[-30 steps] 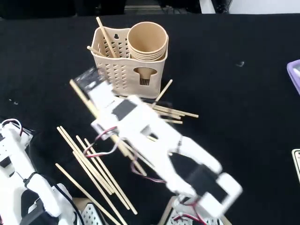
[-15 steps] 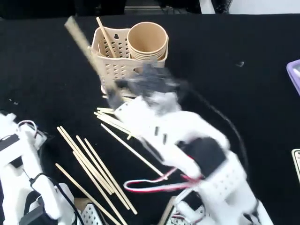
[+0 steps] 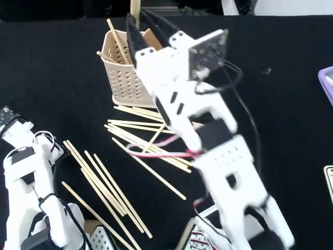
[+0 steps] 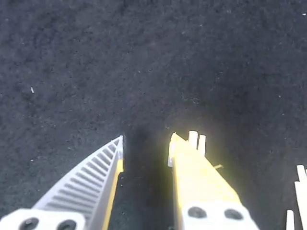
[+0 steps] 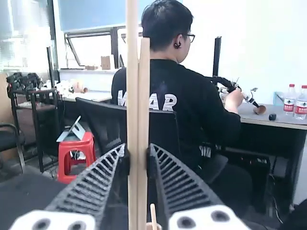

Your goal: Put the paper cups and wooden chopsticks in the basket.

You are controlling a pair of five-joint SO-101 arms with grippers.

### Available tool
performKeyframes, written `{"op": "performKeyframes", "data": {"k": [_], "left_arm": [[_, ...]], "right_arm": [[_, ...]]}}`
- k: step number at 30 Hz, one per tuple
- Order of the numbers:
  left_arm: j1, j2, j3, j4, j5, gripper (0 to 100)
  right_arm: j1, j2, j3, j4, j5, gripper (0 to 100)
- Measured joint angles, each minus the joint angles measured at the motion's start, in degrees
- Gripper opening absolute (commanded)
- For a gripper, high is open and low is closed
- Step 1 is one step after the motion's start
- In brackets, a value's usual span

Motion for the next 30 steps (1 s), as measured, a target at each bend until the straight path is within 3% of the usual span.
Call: {"op": "performKeyframes", "data": {"k": [5,25,30], "left_arm": [[0.18,0.00,0.00,0.00,0.00,16],[0.09,0.00,0.00,0.00,0.00,16],[0.09,0.00,0.00,0.00,0.00,16]], "right_arm": [[0.00,6.68,-2.81,-7.47,-0.26,1.1],[3.16,22.77,-6.33,-8.44,-0.26,1.3],[2.02,23.30,-6.07,-4.66,0.26,13.7]]}}
